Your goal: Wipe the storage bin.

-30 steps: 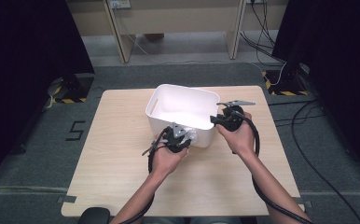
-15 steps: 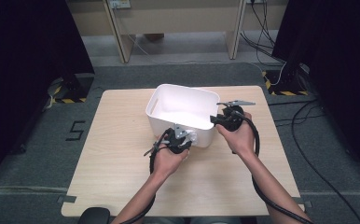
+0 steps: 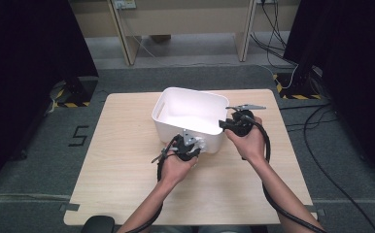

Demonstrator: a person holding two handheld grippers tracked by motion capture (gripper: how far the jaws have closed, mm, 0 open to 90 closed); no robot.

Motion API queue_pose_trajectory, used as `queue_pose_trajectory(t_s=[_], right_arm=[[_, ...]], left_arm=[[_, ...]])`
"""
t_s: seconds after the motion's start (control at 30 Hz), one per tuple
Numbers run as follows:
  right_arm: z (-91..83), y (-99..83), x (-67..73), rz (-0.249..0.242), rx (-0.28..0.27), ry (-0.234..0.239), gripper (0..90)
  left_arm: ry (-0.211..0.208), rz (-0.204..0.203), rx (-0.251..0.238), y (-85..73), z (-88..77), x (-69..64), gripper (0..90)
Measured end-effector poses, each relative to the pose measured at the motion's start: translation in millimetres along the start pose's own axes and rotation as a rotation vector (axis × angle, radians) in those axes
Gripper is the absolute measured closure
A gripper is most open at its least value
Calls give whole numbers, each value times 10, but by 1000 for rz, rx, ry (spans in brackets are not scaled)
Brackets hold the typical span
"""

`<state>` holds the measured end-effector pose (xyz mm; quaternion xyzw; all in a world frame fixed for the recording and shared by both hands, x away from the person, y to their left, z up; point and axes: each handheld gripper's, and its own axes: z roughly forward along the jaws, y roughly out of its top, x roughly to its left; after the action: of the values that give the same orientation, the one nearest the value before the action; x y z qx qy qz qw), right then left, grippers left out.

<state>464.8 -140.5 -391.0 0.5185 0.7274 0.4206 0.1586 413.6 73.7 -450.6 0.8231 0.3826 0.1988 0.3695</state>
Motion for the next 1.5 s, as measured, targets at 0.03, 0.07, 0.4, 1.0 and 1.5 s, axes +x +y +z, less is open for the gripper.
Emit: queue_pose_trajectory(t_s=[0.03, 0.07, 0.4, 1.0, 1.5], right_arm=[[0, 0, 0, 0, 0, 0, 662], [0, 1, 2, -1, 1, -1, 662], [-1, 0, 6, -8, 0, -1, 662], [-2, -2, 20, -14, -2, -5, 661], [-1, 0, 26, -11, -1, -10, 660]], left_arm=[[0, 0, 0, 0, 0, 0, 730], [1, -3, -2, -4, 7, -4, 730], [-7, -1, 22, -58, 94, -17, 730], [-14, -5, 58, -118, 209, -15, 730], [-12, 0, 74, -142, 263, -40, 729]])
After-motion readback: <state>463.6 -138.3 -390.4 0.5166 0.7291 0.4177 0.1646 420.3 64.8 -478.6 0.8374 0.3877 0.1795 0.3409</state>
